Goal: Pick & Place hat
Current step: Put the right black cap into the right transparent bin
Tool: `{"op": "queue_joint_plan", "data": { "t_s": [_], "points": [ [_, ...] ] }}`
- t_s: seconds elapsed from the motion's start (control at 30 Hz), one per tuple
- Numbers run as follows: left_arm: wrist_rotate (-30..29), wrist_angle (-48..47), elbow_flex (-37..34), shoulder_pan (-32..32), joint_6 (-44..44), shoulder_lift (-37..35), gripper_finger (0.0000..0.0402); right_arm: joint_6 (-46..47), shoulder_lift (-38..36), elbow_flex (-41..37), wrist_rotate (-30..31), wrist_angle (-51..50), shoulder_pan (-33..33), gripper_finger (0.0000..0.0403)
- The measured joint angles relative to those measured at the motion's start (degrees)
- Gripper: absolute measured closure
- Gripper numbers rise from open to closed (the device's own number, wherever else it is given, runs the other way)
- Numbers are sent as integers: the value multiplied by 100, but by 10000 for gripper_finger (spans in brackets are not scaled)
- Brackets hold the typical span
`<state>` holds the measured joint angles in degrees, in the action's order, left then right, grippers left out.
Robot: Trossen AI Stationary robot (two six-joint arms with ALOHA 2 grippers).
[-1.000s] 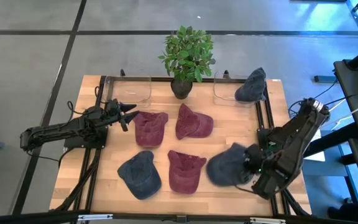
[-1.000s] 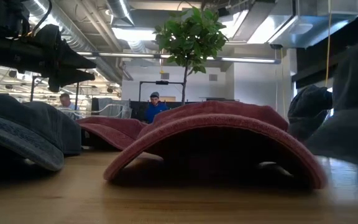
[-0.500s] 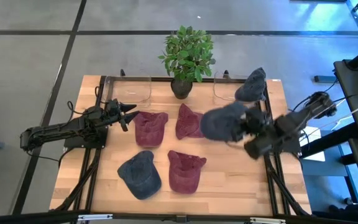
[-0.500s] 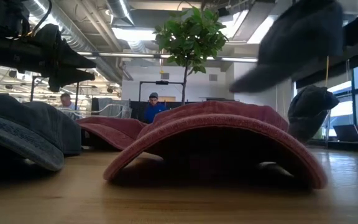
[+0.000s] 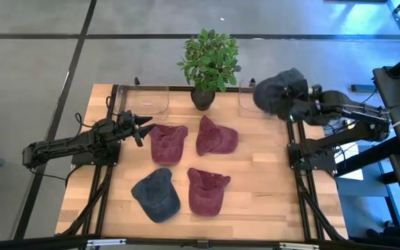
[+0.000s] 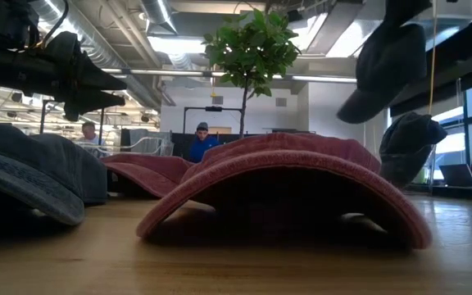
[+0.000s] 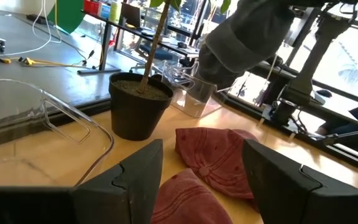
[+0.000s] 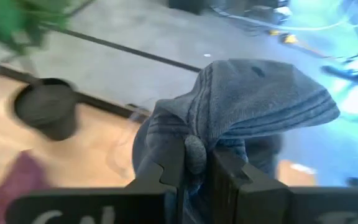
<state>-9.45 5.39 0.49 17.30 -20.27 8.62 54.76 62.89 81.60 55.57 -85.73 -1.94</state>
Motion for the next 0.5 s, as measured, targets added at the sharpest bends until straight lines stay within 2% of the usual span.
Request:
{"op": "queue_joint_plan", "data": {
  "t_s": [0.13, 0.3, 0.5],
  "points": [
    [-3, 2, -1, 0, 2, -1, 187, -1271, 95, 0, -103, 659, -890, 356],
    [1, 1, 0, -1, 2, -1, 187, -2556, 375, 0, -637, 1426, -1886, 356],
    [6, 0, -1, -1, 2, -1, 187, -3147, 930, -4, -1362, 1650, -2609, 356]
  ]
}}
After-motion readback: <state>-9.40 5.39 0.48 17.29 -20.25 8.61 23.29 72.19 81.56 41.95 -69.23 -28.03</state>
